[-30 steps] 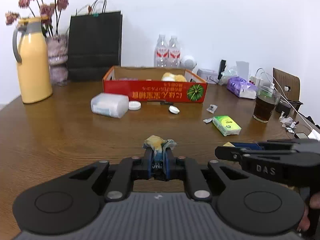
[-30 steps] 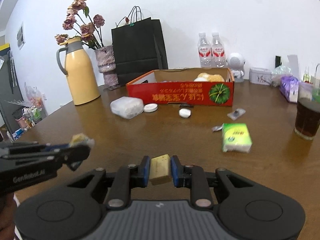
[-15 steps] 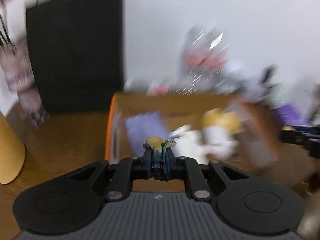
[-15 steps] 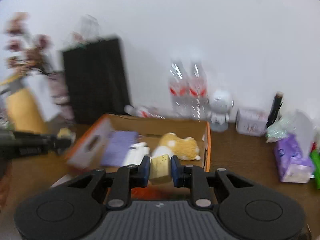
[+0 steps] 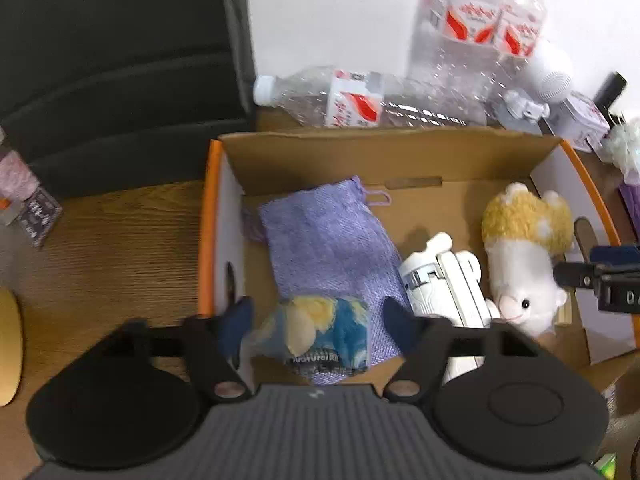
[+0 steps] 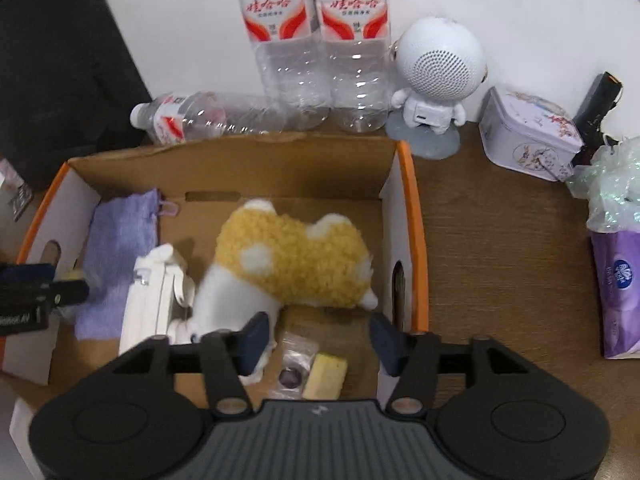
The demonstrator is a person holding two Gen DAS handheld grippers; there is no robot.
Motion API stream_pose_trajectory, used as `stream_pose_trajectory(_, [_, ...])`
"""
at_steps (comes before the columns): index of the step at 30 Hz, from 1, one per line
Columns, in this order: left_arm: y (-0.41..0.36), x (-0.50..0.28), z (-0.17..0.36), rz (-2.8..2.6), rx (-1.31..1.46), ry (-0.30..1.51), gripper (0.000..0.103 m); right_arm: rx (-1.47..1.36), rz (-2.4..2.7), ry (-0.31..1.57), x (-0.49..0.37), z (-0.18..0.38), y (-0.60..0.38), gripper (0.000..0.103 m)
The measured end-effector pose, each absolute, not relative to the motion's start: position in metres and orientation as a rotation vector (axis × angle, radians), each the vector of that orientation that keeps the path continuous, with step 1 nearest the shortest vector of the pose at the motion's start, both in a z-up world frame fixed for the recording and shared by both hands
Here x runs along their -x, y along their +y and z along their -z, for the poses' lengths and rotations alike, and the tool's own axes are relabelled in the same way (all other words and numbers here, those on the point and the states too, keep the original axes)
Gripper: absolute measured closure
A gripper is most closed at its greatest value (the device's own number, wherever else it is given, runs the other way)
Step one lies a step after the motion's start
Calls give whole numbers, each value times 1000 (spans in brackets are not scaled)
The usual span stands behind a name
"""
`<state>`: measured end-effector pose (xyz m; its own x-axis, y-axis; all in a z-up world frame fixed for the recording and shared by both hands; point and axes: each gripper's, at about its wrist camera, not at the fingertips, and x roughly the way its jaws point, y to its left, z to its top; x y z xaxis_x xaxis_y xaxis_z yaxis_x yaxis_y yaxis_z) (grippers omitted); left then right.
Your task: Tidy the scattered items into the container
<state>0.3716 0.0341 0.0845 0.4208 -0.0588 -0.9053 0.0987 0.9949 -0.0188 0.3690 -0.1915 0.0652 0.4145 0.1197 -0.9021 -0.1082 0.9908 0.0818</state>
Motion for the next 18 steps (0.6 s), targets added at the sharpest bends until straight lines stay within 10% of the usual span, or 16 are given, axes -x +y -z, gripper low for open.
stream_pose_trajectory(5, [32,-360,-108,73,-6,1144,5,-43,-188,1131,-359,-89,-184,23])
stream_pose_trajectory(18, [14,-274,-172,86,-14,1051,1,-63,-251,1061,-290,-151,-178,20])
